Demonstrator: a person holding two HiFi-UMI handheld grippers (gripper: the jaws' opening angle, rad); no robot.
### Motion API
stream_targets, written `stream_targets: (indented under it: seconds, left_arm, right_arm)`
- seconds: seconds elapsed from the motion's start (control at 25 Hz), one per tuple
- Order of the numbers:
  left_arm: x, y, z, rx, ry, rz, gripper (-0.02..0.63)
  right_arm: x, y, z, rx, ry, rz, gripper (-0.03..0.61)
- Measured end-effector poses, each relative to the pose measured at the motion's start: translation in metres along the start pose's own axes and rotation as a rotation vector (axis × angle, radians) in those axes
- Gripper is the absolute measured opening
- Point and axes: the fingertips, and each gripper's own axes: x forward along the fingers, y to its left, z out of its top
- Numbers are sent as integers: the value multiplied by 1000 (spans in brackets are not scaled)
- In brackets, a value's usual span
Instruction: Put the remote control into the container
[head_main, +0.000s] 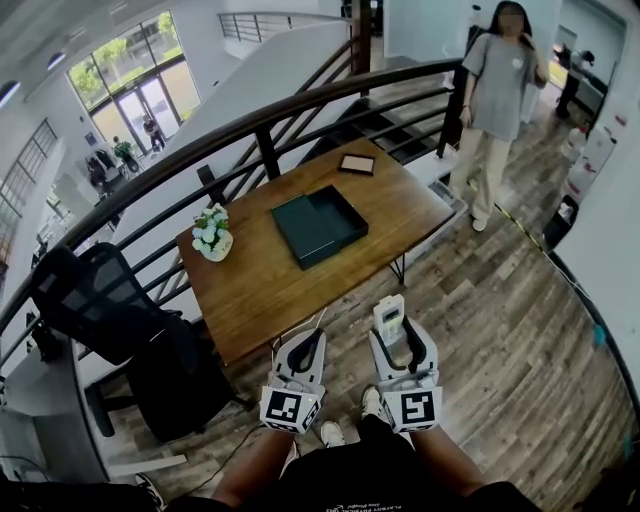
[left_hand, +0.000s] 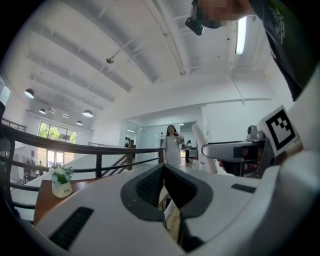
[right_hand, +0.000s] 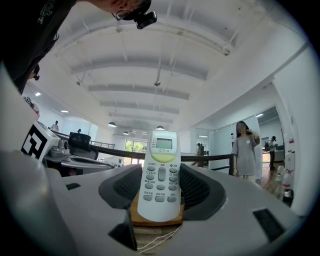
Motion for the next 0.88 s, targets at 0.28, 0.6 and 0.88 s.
stream_targets:
  seconds: [0.28, 0.6, 0.88]
  left_arm:
    - [48, 1, -1, 2, 6, 38, 8]
    - [97, 6, -2, 6, 16, 80, 8]
    - [127, 8, -4, 15, 27, 126, 8]
  right_arm:
    - [33, -37, -11, 14, 14, 38, 250]
    - [72, -75, -10, 44, -42, 75, 250]
    - [93, -102, -29, 79, 6, 123, 250]
